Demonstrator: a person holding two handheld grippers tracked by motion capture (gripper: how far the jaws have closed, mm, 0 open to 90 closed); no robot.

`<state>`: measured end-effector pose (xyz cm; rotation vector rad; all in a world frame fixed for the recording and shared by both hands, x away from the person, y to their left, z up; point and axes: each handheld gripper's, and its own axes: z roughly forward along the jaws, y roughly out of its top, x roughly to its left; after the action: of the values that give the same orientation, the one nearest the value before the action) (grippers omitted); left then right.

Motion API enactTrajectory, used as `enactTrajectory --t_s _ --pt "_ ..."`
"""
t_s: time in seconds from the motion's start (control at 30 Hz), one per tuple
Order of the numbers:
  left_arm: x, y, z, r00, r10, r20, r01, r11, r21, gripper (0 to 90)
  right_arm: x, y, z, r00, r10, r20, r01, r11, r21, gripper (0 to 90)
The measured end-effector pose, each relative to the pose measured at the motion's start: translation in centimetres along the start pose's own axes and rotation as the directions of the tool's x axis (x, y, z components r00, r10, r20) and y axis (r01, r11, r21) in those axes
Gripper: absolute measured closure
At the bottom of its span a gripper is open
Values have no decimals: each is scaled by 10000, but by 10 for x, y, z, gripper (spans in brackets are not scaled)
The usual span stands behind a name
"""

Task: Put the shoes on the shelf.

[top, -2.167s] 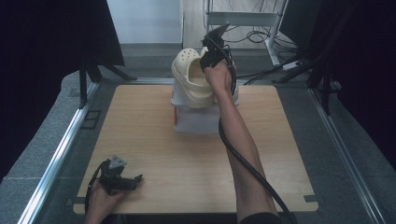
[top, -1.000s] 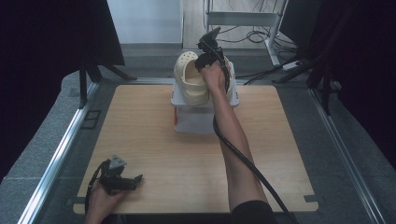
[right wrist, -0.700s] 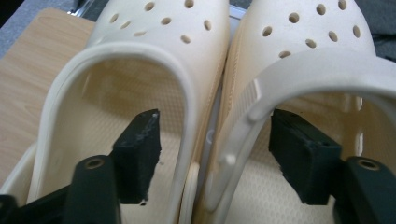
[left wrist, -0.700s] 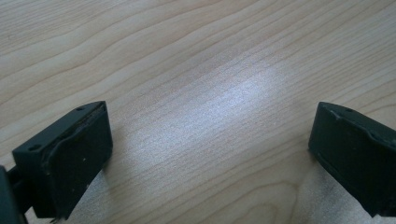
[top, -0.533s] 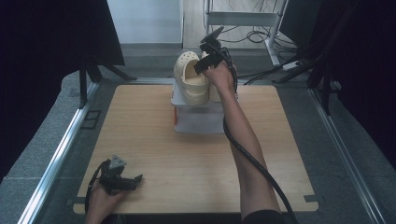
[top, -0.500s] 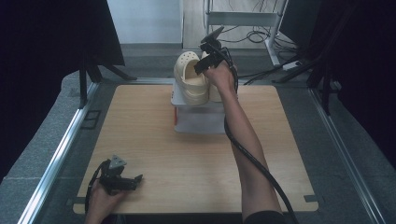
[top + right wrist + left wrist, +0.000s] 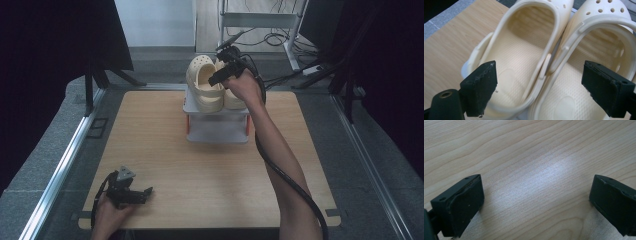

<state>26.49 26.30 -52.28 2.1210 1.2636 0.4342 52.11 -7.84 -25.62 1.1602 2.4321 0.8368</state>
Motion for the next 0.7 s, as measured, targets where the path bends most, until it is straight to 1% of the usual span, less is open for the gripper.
enactTrajectory --t_s 0.03,0.07,0.13,0.17,0.27,0.3,0.33,0.43,0.53,0.57,0.67,0.7 --pt "0 0 0 10000 0 0 0 10000 0 0 0 0 0 10000 0 0 0 10000 0 129" --pt "0 0 0 10000 0 1 0 10000 1 0 3 -4 -5 9998 -177 -65 176 9998 -56 119" --pt "0 0 0 10000 3 1 -3 10000 2 0 4 -5 -7 9997 -233 -101 233 9997 -73 115" --pt "0 0 0 10000 3 -1 -3 10000 1 0 6 -10 -12 9993 -328 -198 325 9994 -125 107" --pt "0 0 0 10000 2 1 -2 10000 0 0 8 -17 -19 9986 -410 -334 404 9990 -183 99" --pt "0 0 0 10000 2 1 -2 10000 0 0 8 -17 -19 9986 -410 -334 404 9990 -183 99" --pt "0 0 0 10000 3 2 -3 10000 2 0 8 -23 -22 9979 -516 -400 506 9984 -253 91" --pt "0 0 0 10000 15 51 -16 10000 58 0 7 -29 -26 9974 -591 -409 580 9980 -264 86" --pt "0 0 0 10000 16 50 -16 10000 57 0 6 -35 -29 9971 -625 -426 612 9976 -308 80" --pt "0 0 0 10000 14 50 -14 10000 56 0 5 -41 -32 9968 -660 -456 646 9974 -326 76" --pt "0 0 0 10000 12 61 -12 10000 56 0 3 -49 -35 9965 -693 -465 677 9971 -349 72" --pt "0 0 0 10000 12 61 -12 10000 56 0 3 -49 -35 9965 -693 -465 677 9971 -349 72"
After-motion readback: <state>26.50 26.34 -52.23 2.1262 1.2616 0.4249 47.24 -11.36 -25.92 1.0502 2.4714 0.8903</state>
